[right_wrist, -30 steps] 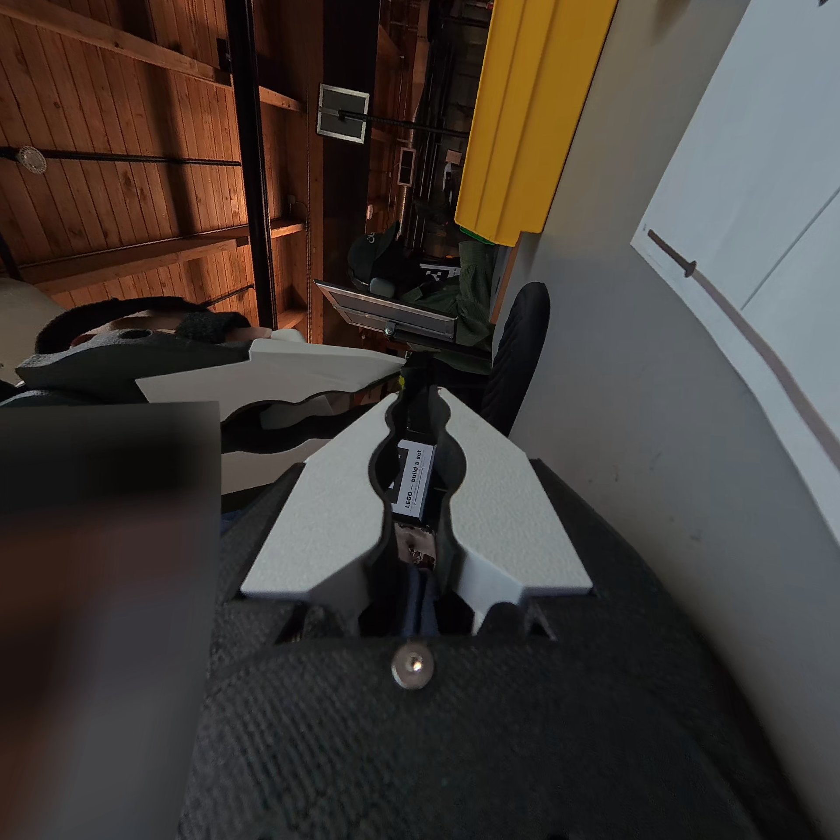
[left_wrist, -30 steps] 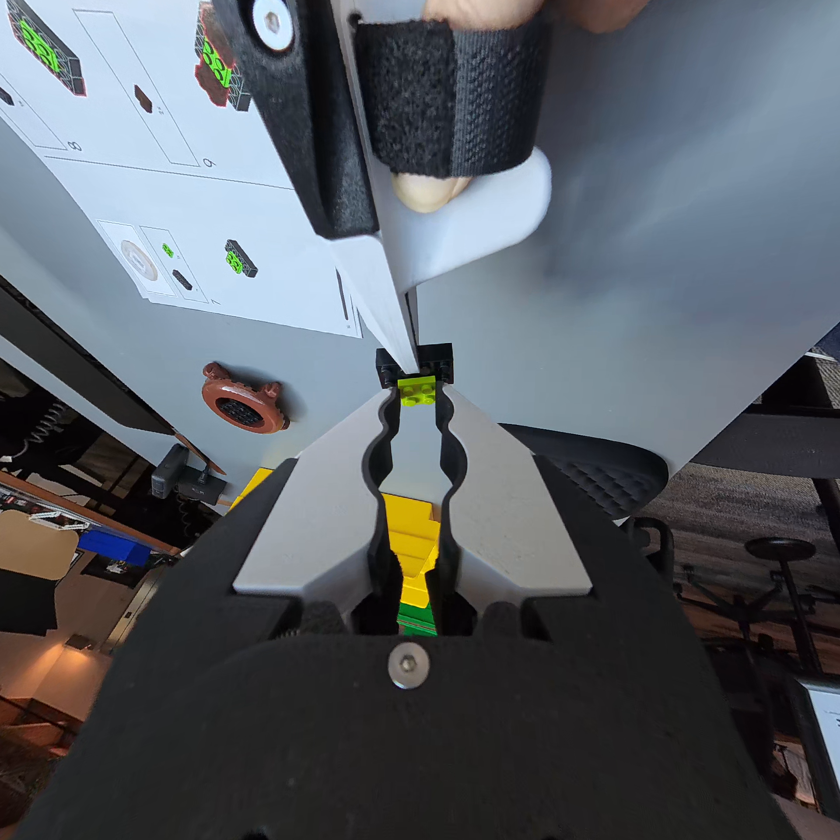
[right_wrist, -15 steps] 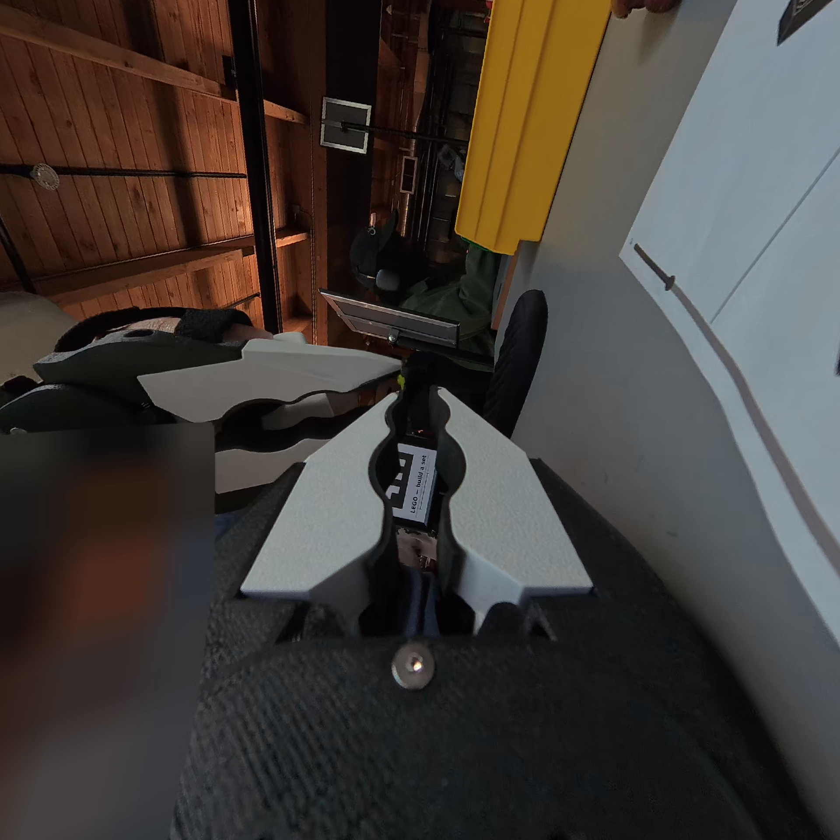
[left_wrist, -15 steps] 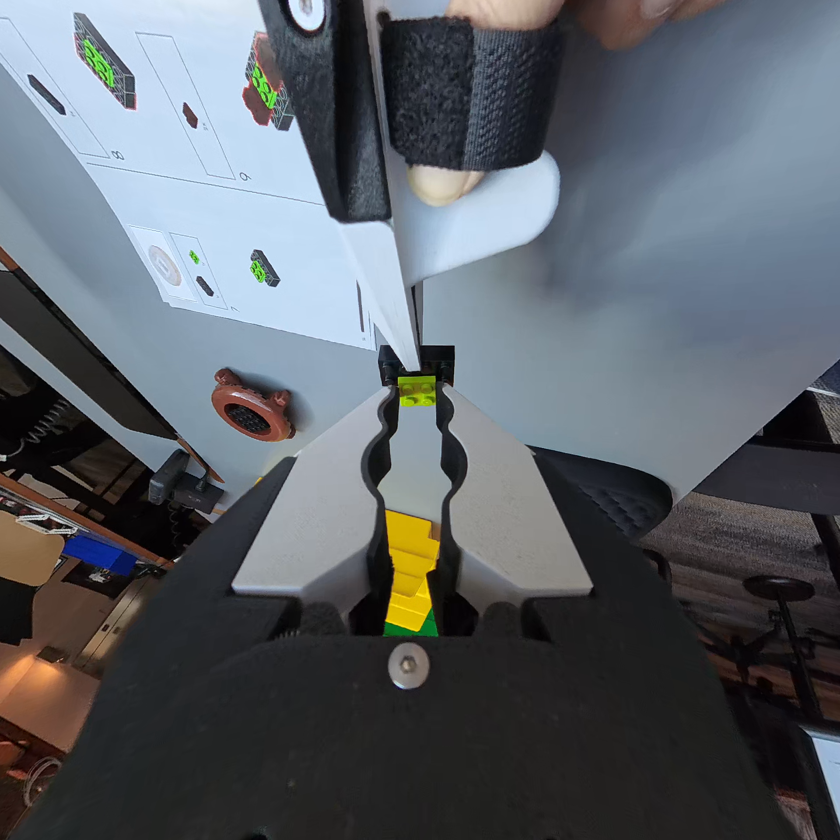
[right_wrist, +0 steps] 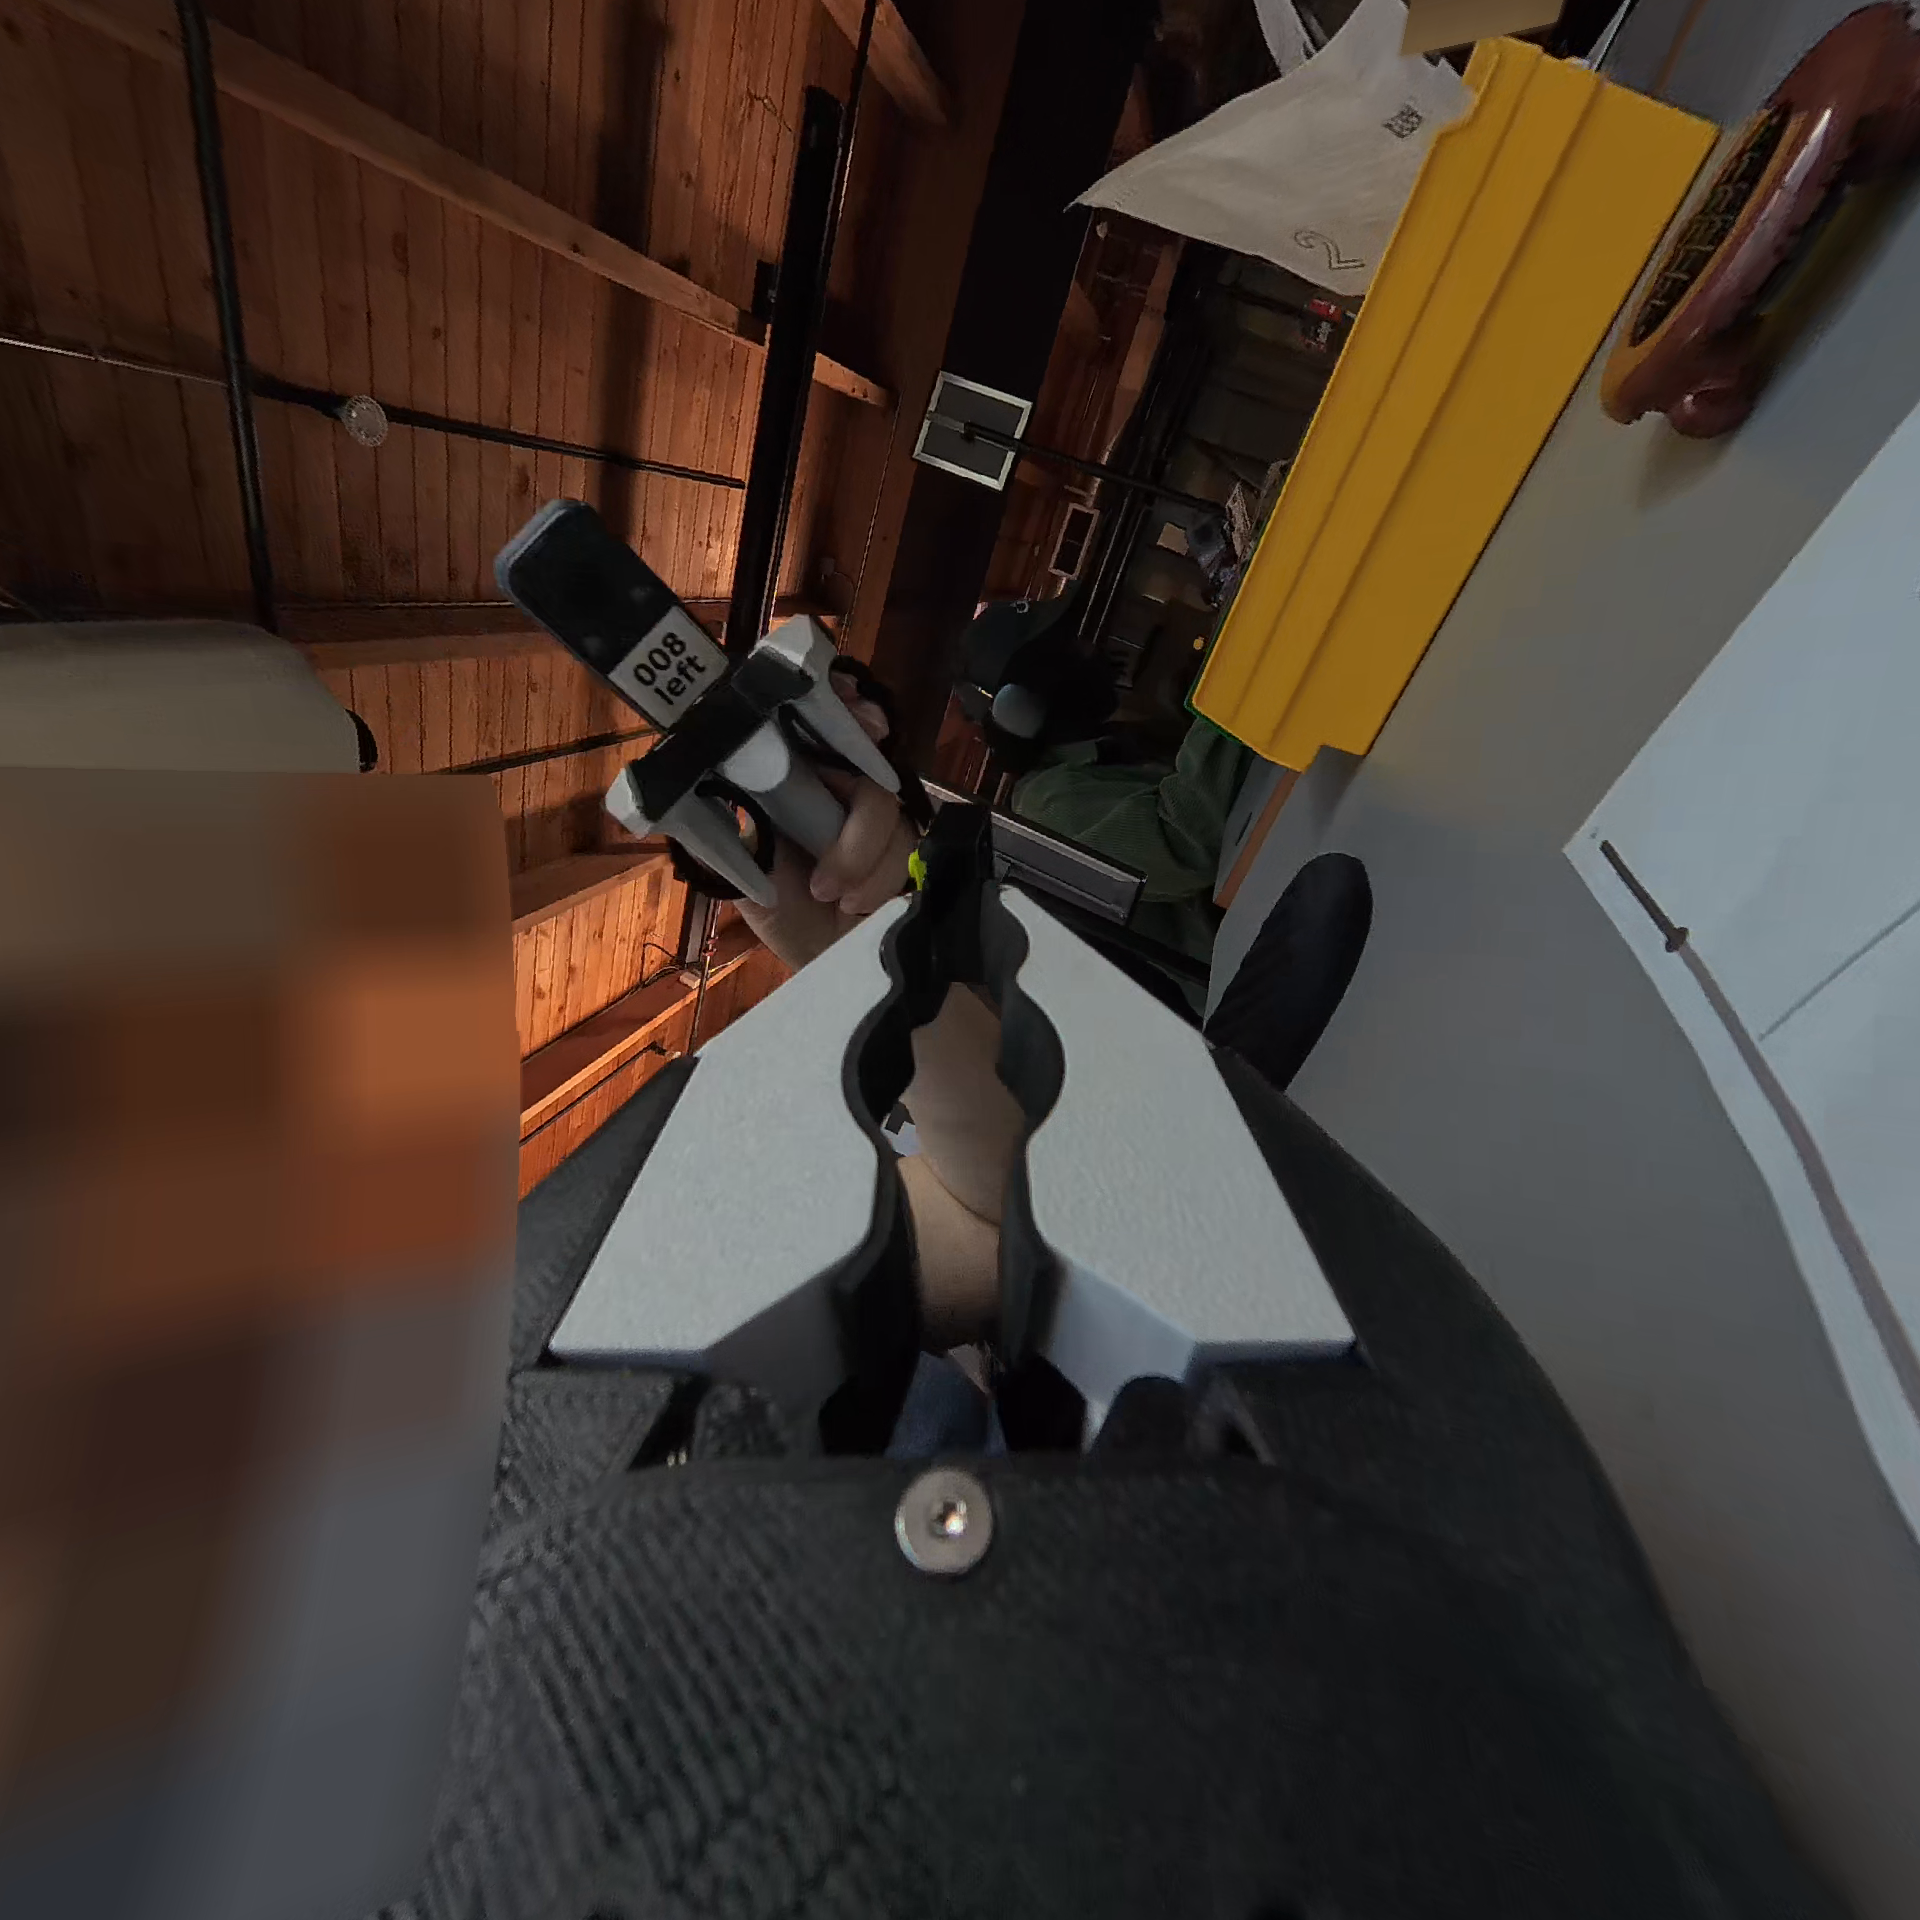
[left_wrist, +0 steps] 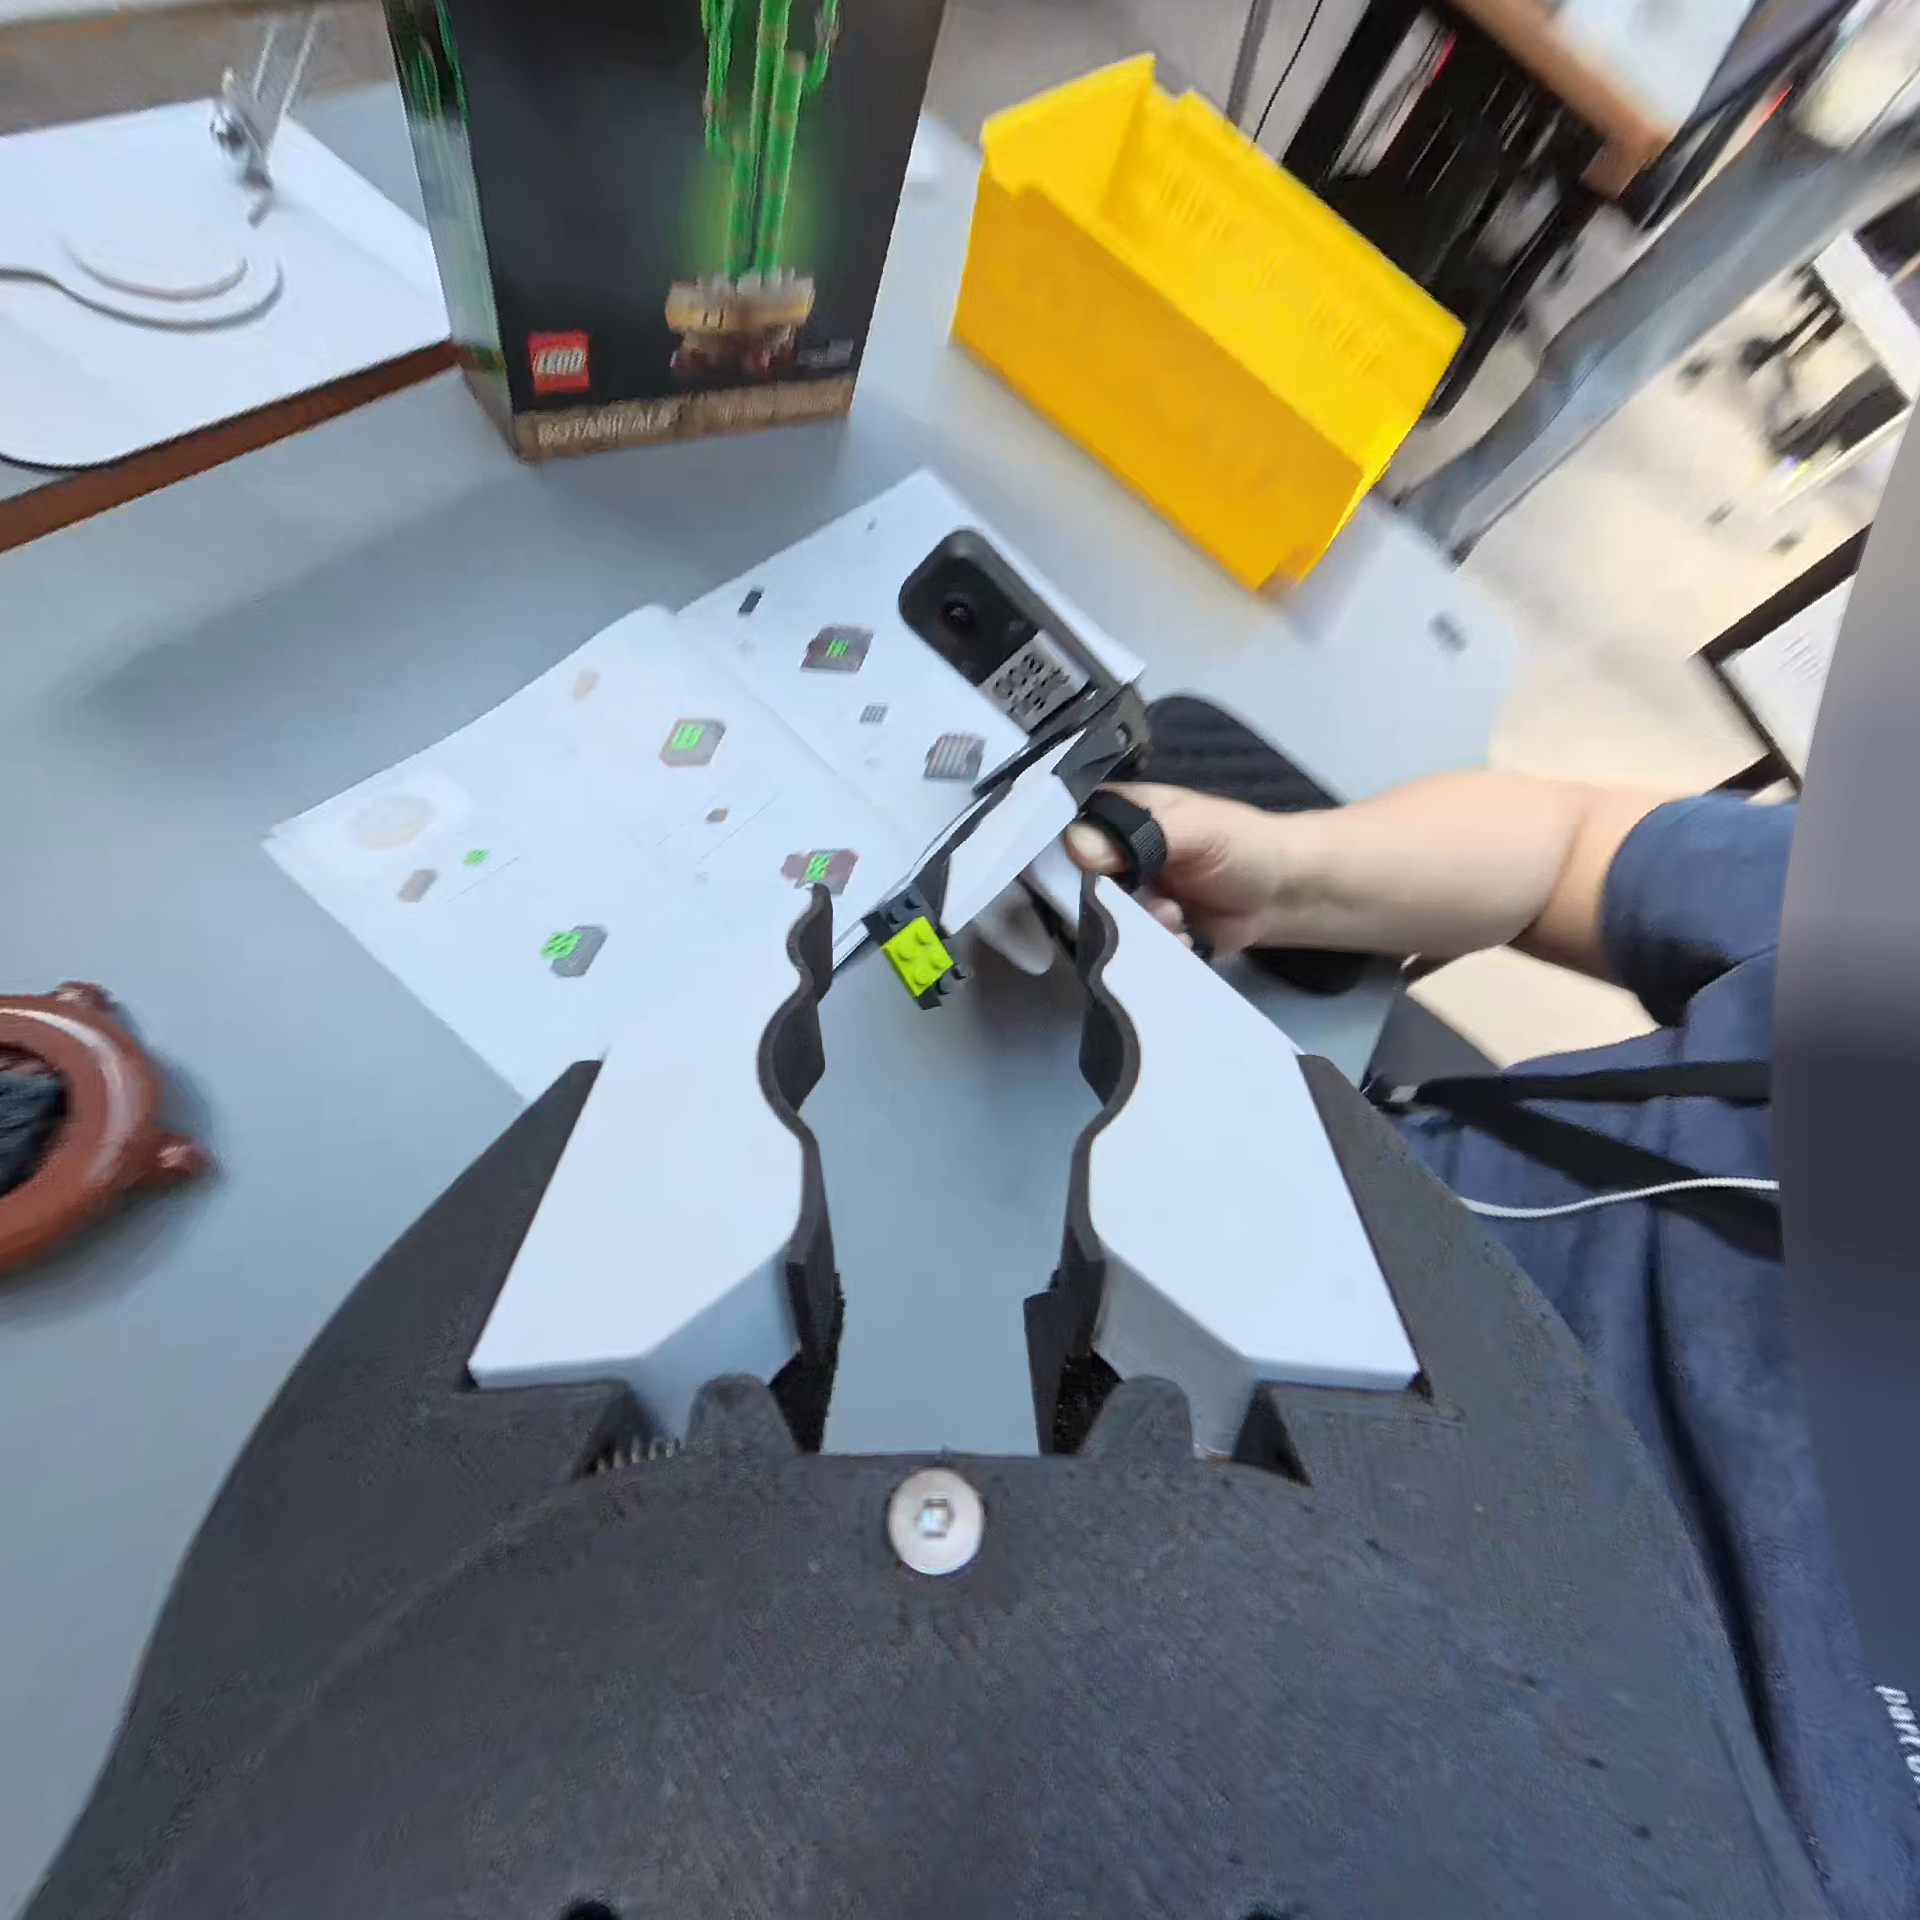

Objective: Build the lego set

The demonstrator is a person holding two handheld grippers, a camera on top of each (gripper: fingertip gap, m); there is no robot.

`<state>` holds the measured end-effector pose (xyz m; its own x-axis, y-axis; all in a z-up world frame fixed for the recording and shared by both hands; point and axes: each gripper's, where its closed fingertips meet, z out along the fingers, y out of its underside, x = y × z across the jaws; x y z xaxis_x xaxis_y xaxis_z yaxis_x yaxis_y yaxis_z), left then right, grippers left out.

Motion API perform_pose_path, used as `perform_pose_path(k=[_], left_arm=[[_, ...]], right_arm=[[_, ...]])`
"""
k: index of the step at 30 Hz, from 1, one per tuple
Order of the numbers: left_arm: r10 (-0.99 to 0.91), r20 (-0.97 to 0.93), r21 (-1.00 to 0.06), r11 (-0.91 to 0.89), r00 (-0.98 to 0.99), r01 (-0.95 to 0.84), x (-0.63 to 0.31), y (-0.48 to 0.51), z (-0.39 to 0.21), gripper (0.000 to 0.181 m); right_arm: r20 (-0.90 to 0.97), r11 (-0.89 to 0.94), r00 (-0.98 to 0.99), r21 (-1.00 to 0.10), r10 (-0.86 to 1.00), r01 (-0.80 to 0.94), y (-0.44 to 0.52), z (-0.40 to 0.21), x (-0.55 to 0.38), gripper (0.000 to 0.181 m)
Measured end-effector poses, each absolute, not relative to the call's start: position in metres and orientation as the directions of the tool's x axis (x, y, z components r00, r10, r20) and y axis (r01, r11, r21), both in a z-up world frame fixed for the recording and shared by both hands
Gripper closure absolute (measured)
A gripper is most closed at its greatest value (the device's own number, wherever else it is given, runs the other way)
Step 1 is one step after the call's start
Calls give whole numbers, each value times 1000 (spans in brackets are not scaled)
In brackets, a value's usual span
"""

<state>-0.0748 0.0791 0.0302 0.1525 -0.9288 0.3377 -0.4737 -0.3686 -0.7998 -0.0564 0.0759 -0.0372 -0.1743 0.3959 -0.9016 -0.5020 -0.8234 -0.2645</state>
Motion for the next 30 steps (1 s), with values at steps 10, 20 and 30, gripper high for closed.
perform_pose_path(k=[10, 20, 30], left_arm=[[-818, 564, -806, -515, -115, -290, -52, 60, 11, 128], [-787, 536, -844, -499, -306, -197, -16, 62, 75, 127], [-882, 368, -920, -392, -293, 25, 7, 93, 138, 140]], right_arm=[[-812, -657, -73, -411, 579, -632, 84, 27, -18, 173], [-733, -498, -28, -433, 680, -751, 100, 114, 31, 174], [-577, -325, 41, -515, 816, -793, 110, 183, 41, 173]])
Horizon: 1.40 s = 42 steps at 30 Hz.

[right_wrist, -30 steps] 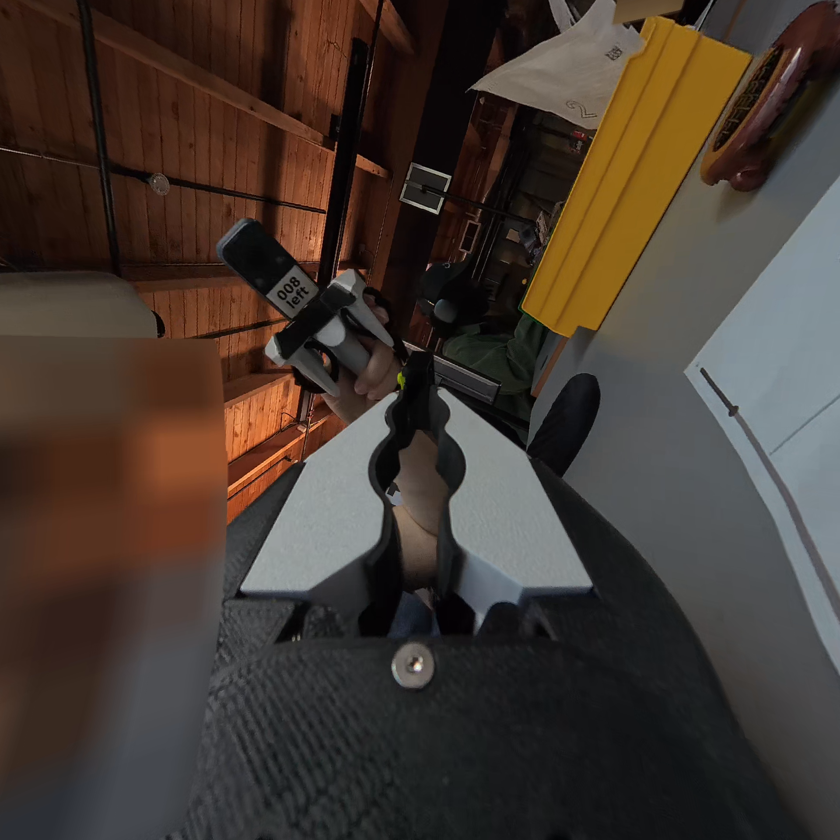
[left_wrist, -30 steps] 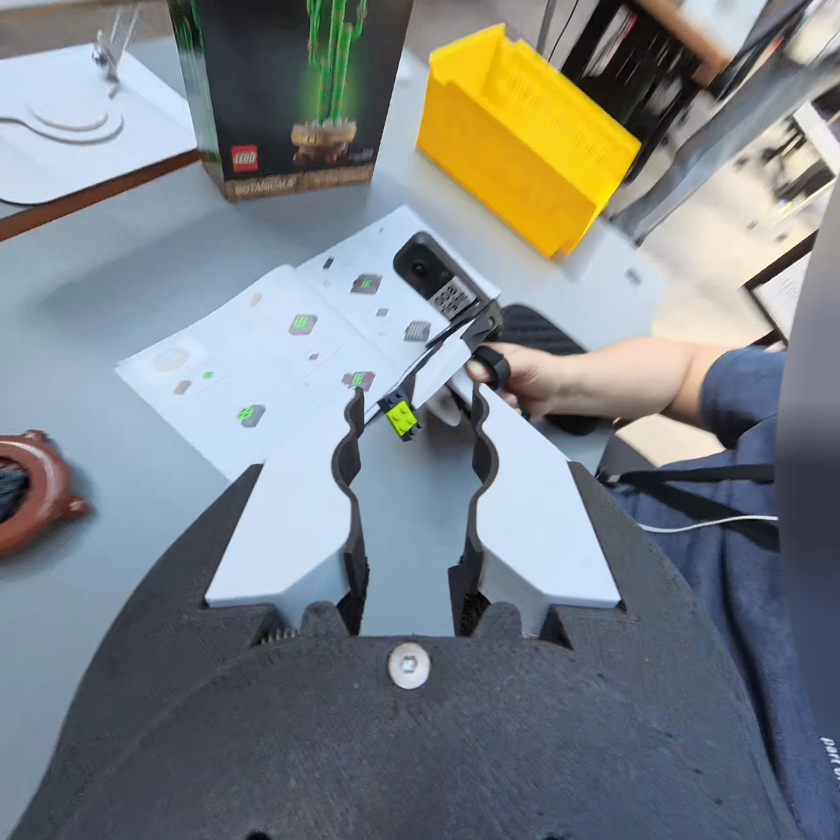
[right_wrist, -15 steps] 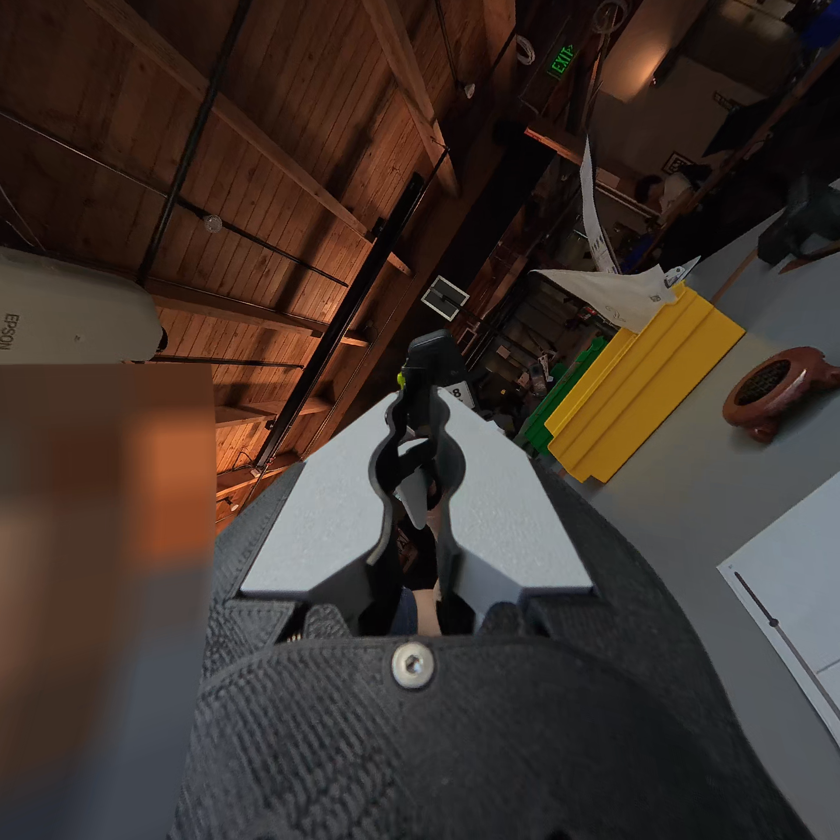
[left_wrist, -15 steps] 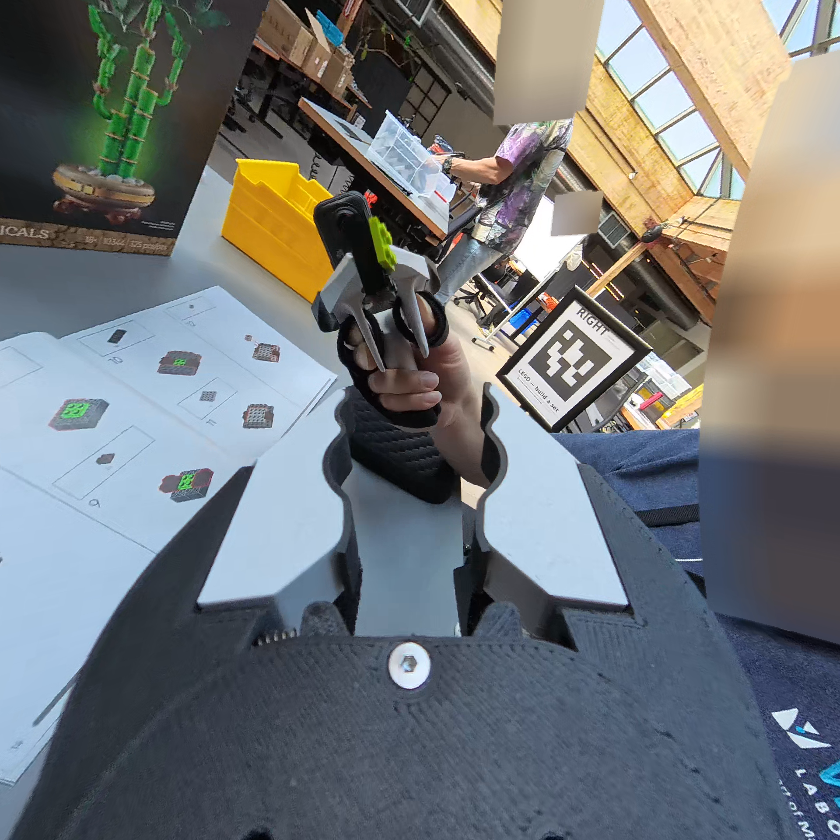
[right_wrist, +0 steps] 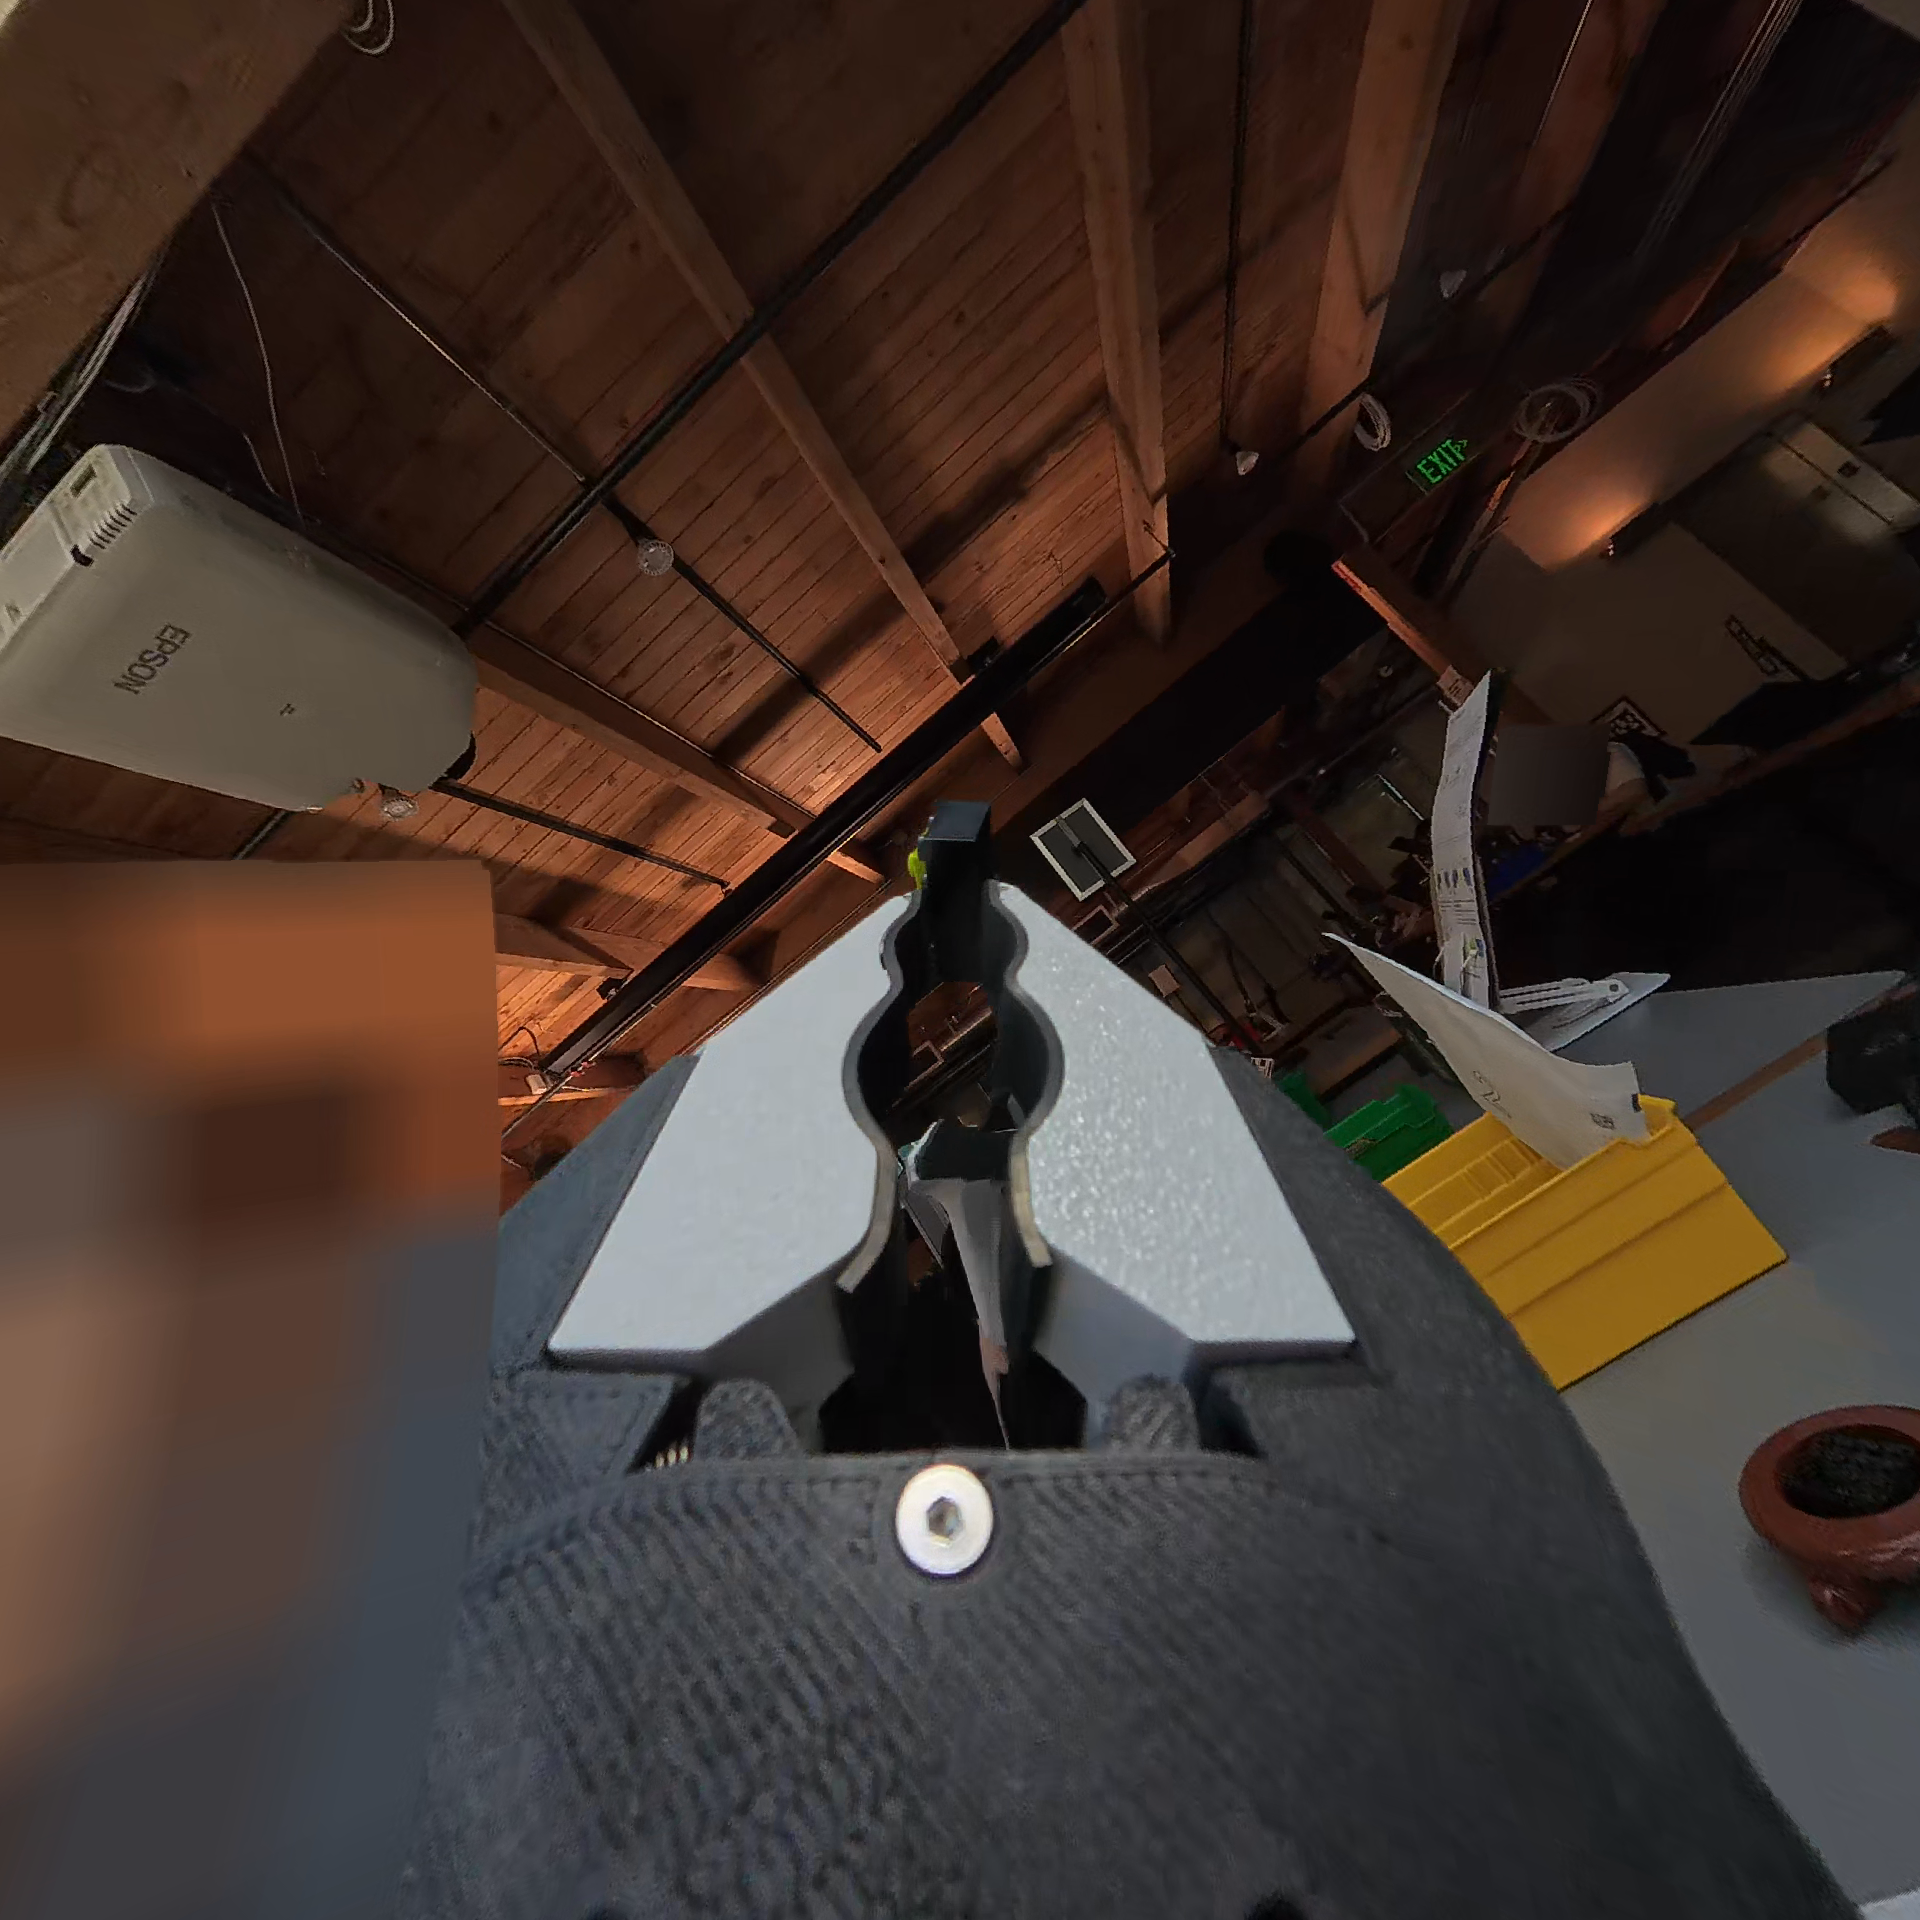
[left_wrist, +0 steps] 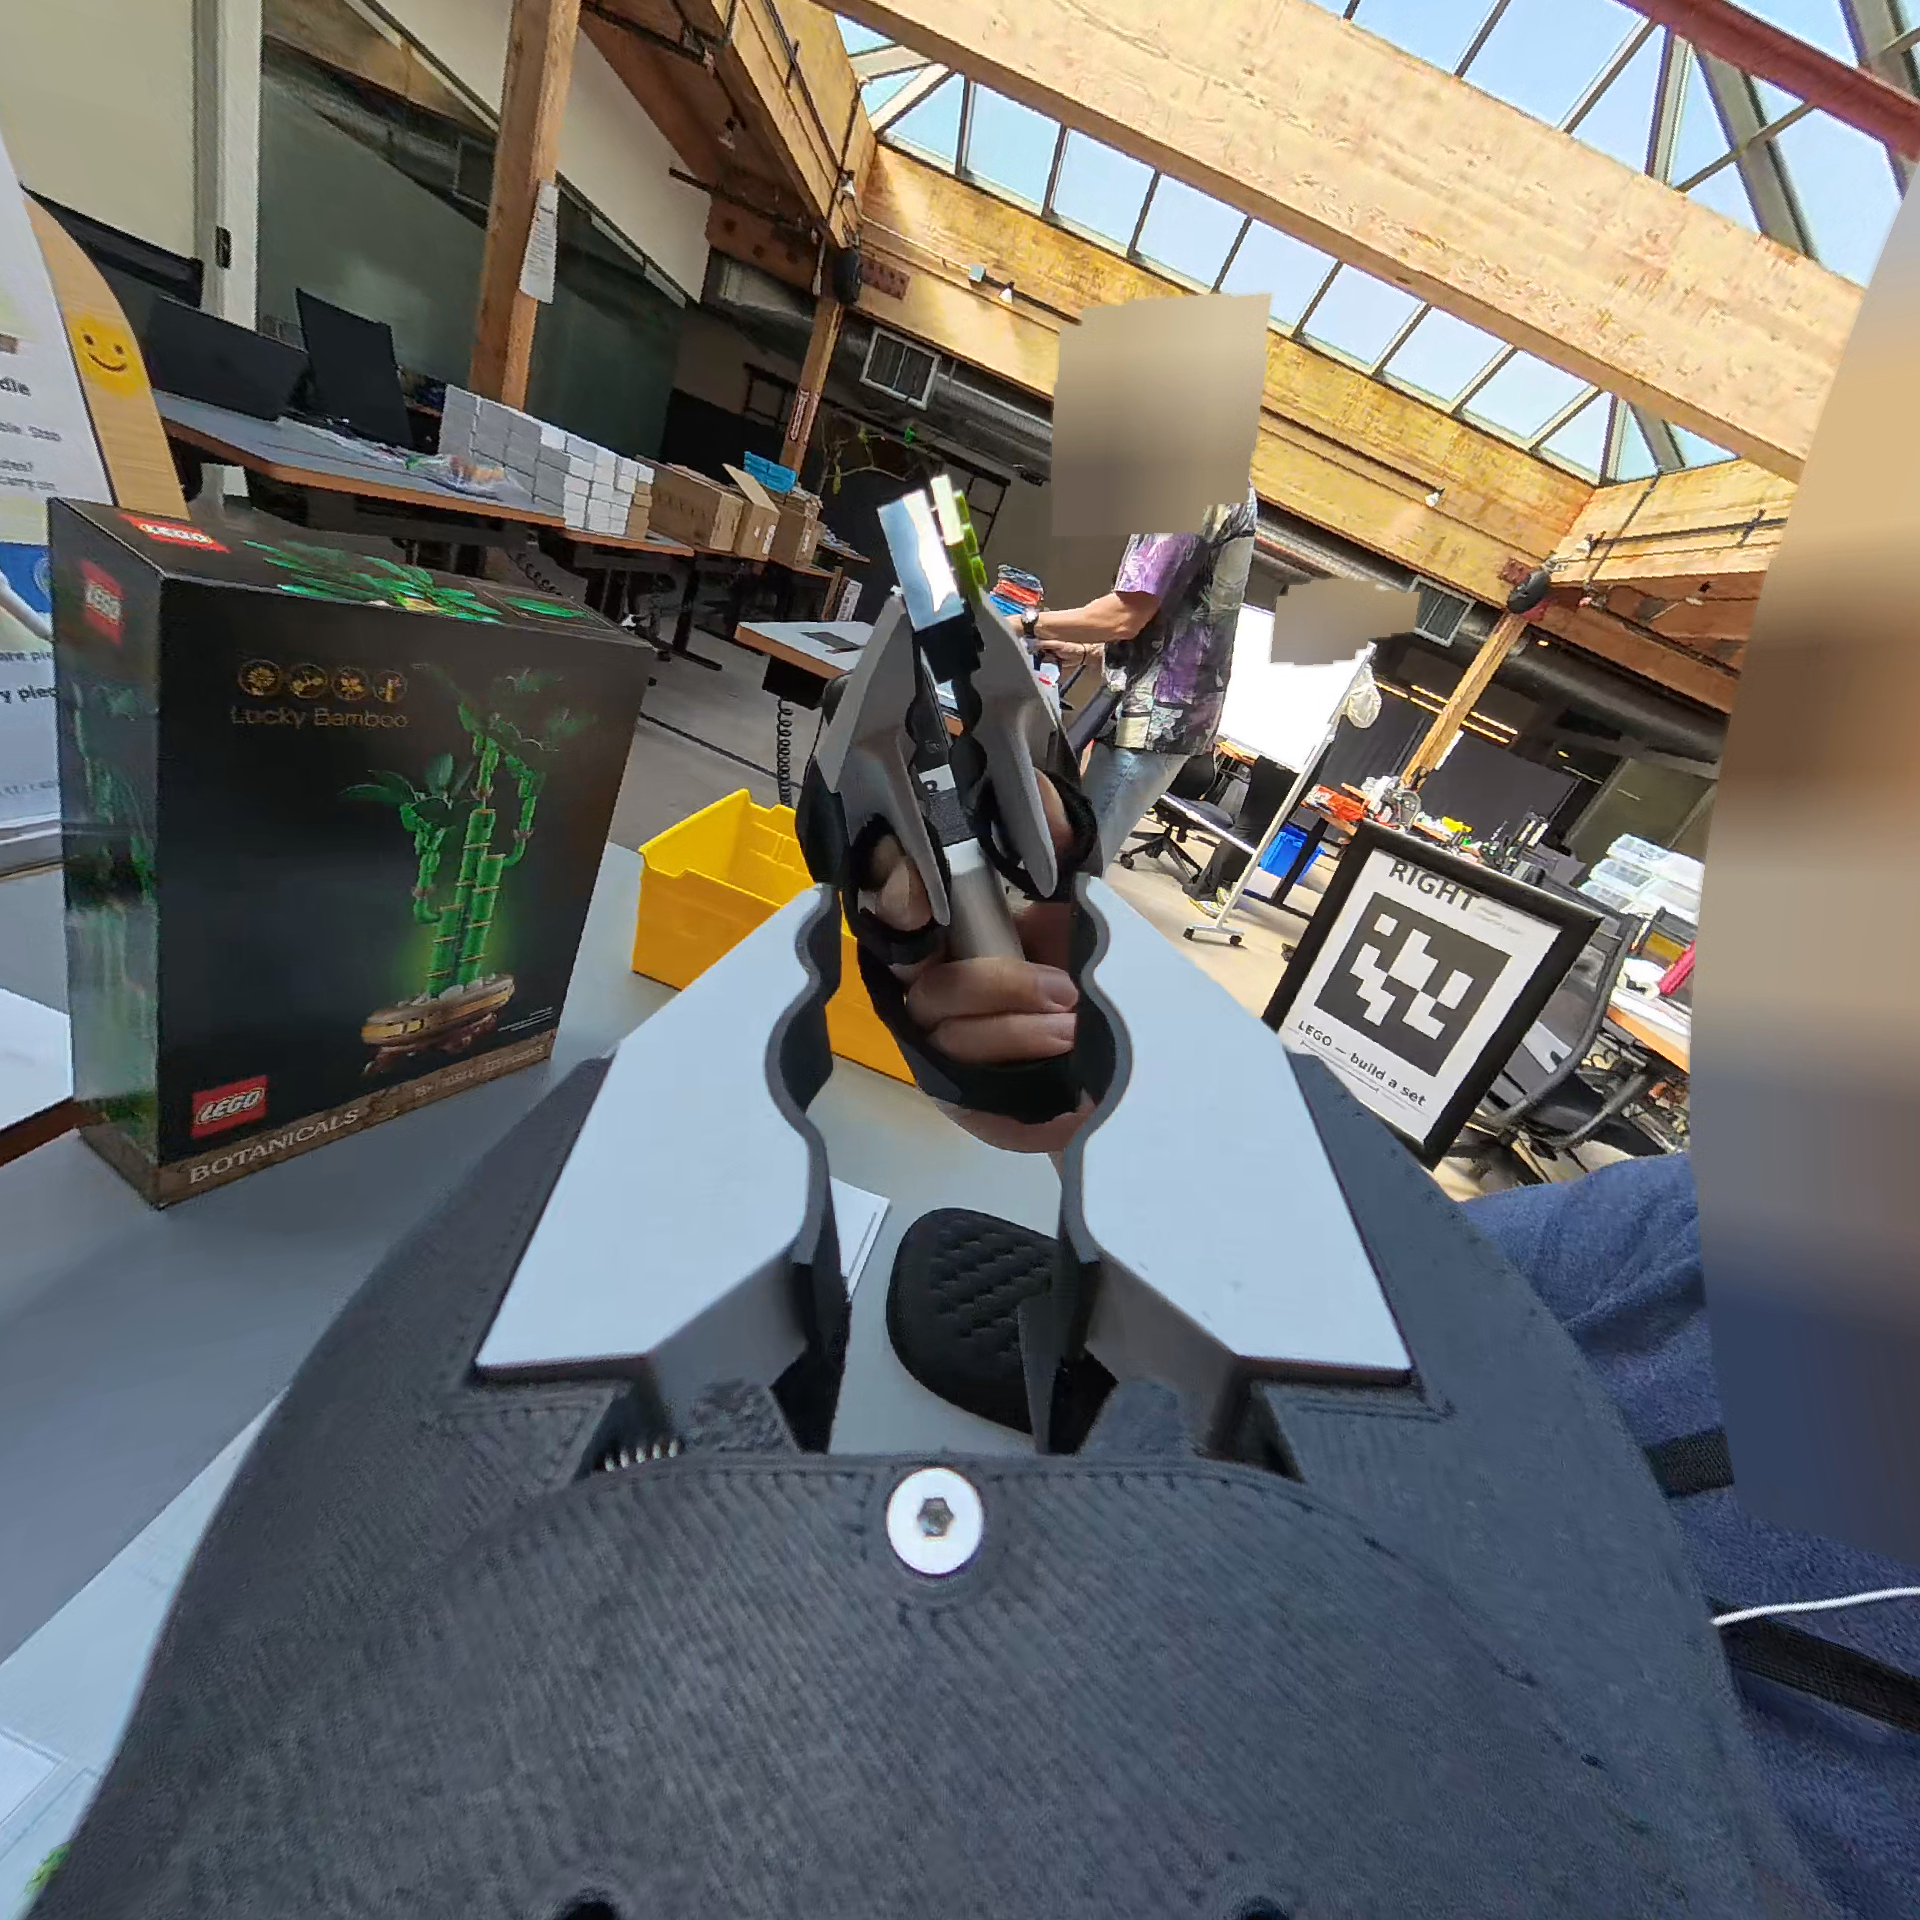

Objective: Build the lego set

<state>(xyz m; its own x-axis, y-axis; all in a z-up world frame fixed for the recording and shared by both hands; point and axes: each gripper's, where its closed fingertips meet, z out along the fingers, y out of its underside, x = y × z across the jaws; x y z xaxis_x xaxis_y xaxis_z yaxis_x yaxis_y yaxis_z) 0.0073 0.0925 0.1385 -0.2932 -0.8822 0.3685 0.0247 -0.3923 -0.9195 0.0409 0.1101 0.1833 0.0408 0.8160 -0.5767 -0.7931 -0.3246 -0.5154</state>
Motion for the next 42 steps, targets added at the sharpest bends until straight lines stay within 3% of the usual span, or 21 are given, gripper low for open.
perform_pose_path(k=[5, 13, 21, 24, 26, 35, 39, 42], left_arm=[[-845, 421, -893, -449, -330, 12, 8, 95, 118, 155], [-815, 490, -836, -540, -309, 100, 7, 115, 116, 145], [-820, 490, -824, -546, -297, 148, 5, 128, 113, 151], [-823, 474, -829, -537, -314, 155, 5, 126, 112, 171], [-829, 471, -835, -529, -301, 150, 6, 126, 111, 171], [-834, 452, -865, -497, -317, 74, 1, 126, 106, 172], [-869, 373, -910, -411, -325, 55, -4, 124, 107, 172], [-910, 262, -957, -289, -321, 37, -7, 118, 106, 173]], right_arm=[[-617, -341, 32, -477, 786, -810, 126, 155, 45, 174], [-628, -365, 31, -492, 778, -791, 138, 132, 27, 174], [-600, -327, 89, -548, 795, -770, 135, 122, 9, 173], [-586, -288, 127, -561, 801, -776, 135, 120, 9, 173], [-579, -282, 133, -569, 805, -772, 136, 118, 10, 173], [-473, -180, 305, -735, 827, -653, 137, 114, 4, 173], [-404, -141, 402, -827, 822, -544, 138, 114, 1, 150], [-322, -135, 390, -889, 863, -437, 127, 118, -6, 148]])
